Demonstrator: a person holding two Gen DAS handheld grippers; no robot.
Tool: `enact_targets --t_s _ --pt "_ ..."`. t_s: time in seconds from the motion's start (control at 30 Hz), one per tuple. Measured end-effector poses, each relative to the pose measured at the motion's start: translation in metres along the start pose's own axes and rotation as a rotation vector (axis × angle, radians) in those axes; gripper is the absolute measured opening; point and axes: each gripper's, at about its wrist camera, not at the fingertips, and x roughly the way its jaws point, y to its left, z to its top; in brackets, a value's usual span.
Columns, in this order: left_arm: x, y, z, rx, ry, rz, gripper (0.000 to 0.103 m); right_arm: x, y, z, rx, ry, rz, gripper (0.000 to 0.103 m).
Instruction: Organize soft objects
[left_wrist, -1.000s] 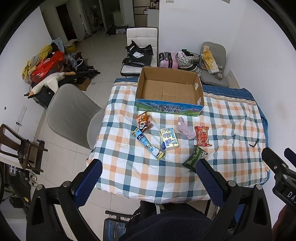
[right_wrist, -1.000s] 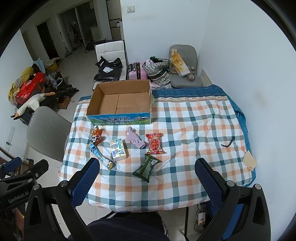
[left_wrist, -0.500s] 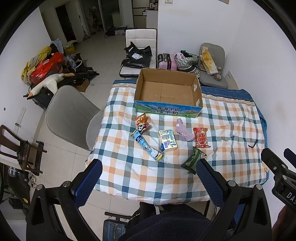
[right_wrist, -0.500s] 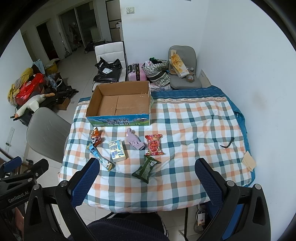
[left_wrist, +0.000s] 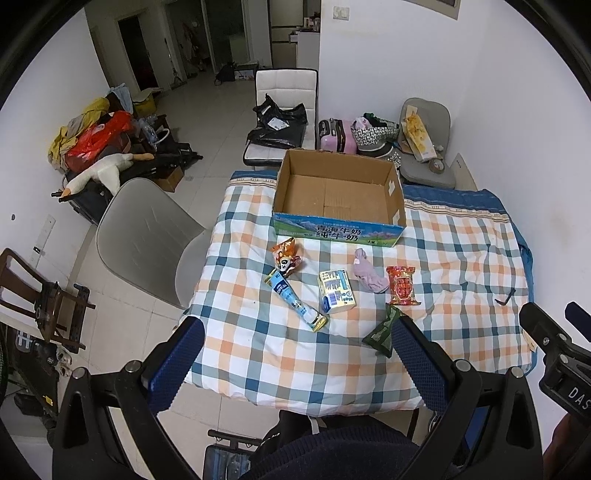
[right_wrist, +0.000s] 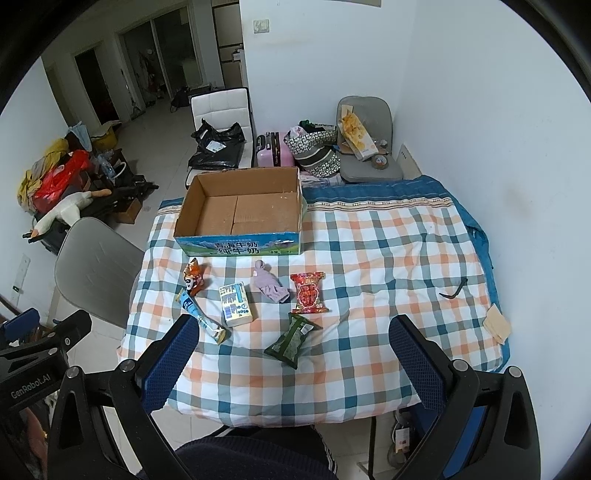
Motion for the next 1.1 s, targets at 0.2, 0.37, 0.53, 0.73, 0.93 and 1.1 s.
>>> enact_targets --t_s 0.2,0.37,0.53,0.73,0.93,1.1 --pt "-0.001 0.001 -0.01 -0.001 -0.022 0.001 0.103 -0.001 0.0 0.002 0.0 -0.007 0.0 0.103" --pt "-0.005 0.0 -0.007 -0.003 -0.033 0.003 0.103 -0.001 0.001 -0.002 -0.001 -0.011 -0.001 0.103" --pt "-0.005 0.001 -0.01 -0.003 -0.036 0.003 0.103 -0.003 0.001 -0.004 0.0 -0.014 0.002 0.103" --pt "-0.006 0.003 -0.012 -0.003 -0.039 0.001 0.103 -0.004 0.002 -0.008 0.0 -0.019 0.001 0.103" --pt "-0.005 0.003 -0.013 -0.002 -0.04 0.001 0.103 -0.004 0.003 -0.01 -0.001 -0.019 0.001 0.103" --pt "-0.005 0.007 -0.016 -0.01 -0.031 -0.005 0.103 -0.001 0.007 -0.007 0.009 0.004 0.009 0.103"
